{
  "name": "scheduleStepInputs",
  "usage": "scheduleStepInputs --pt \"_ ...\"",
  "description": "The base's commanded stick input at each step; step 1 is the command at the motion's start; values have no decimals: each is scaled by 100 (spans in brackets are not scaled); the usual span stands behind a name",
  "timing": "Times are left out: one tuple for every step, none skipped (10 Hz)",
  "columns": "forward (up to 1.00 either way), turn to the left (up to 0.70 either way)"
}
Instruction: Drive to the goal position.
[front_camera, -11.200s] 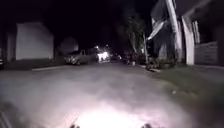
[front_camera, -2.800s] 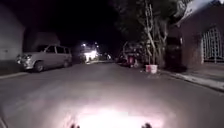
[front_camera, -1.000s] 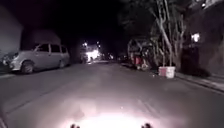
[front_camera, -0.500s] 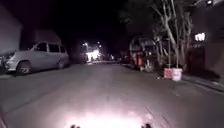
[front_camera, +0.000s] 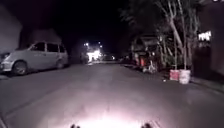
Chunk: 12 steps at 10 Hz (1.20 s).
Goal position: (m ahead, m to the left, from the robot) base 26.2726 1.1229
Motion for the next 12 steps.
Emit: scheduleStepInputs --pt "70 0" --pt "70 0" --pt "70 0" --pt "70 0" --pt "70 0" --pt "70 0" --pt "70 0" --pt "70 0" --pt "70 0" --pt "70 0" --pt "70 0" --pt "70 0"
